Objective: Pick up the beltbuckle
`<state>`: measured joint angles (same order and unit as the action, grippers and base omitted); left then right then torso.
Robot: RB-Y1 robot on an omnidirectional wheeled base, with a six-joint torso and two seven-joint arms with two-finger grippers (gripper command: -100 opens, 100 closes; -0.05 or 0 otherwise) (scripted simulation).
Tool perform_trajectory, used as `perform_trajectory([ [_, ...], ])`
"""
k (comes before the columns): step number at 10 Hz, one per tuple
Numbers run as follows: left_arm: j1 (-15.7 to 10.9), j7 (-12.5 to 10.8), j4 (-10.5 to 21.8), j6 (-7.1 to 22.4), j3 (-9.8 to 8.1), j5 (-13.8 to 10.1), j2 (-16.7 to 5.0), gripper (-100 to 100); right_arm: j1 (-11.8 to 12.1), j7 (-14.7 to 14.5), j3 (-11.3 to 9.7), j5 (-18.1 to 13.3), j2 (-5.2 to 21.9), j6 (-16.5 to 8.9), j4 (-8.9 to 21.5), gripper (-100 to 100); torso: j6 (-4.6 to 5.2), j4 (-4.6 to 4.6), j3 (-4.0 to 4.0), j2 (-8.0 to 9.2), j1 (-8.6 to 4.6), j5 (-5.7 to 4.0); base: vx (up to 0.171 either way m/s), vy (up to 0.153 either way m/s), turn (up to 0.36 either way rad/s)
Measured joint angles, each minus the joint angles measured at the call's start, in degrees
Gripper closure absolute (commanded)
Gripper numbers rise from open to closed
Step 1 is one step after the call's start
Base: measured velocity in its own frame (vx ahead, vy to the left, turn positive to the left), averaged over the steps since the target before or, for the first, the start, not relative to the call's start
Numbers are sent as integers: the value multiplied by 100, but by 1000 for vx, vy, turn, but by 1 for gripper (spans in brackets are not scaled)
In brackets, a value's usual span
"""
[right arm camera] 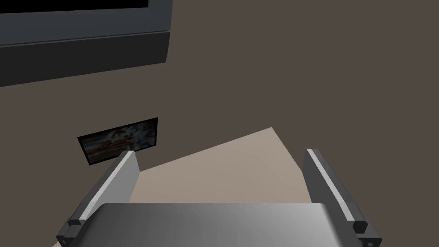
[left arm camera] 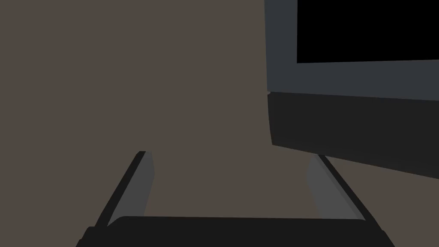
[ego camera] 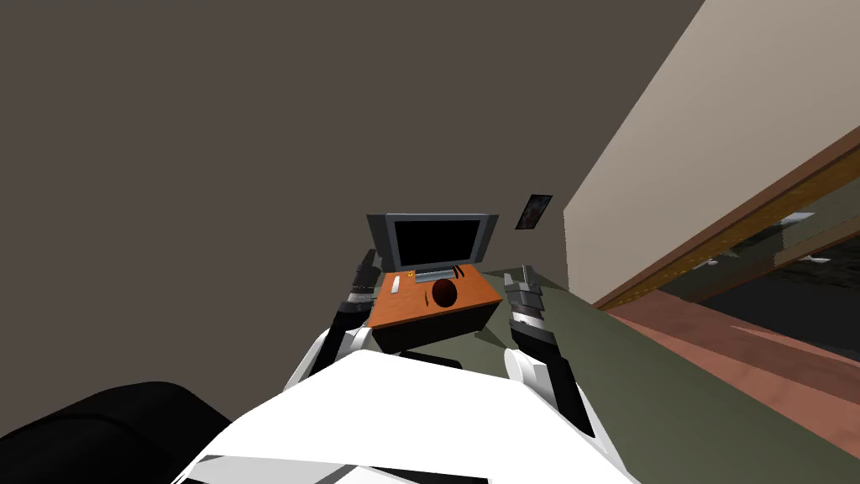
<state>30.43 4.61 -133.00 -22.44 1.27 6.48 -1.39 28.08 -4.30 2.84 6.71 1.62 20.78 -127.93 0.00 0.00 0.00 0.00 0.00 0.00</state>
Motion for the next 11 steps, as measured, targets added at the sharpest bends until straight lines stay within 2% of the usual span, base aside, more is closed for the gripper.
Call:
perform_trajectory([
  [2, -155, 44, 221, 201, -51, -50, -273, -100, 0, 0, 0, 0, 0, 0, 0, 0, 1, -1, -2, -2, -5, -1, 4, -23, -58],
  [4, -184, 141, 399, 441, -19, -84, -432, -100, 0, 0, 0, 0, 0, 0, 0, 0, 1, -1, -1, -2, -8, -2, 2, -26, -80],
  [5, -278, 191, 593, 570, -37, -116, -498, -100, 0, 0, 0, 0, 0, 0, 0, 0, 2, -1, -2, -3, -9, -2, 3, -26, -105],
  [6, -407, 281, 842, 694, -10, -119, -501, -100, 0, 0, 0, 0, 0, 0, 0, 0, 2, -1, -3, -4, -9, -2, 5, -14, -25],
  [7, -401, 327, 851, 820, 6, -128, -520, -100, 0, 0, 0, 0, 0, 0, 0, 0, -1, -1, -1, -3, -6, -2, 4, -14, -53],
  [11, -622, 519, 1304, 1372, 13, -209, -573, -100, 0, 0, 0, 0, 0, 0, 0, 0, 1, -1, -1, -2, -8, -2, 1, -17, -66],
])
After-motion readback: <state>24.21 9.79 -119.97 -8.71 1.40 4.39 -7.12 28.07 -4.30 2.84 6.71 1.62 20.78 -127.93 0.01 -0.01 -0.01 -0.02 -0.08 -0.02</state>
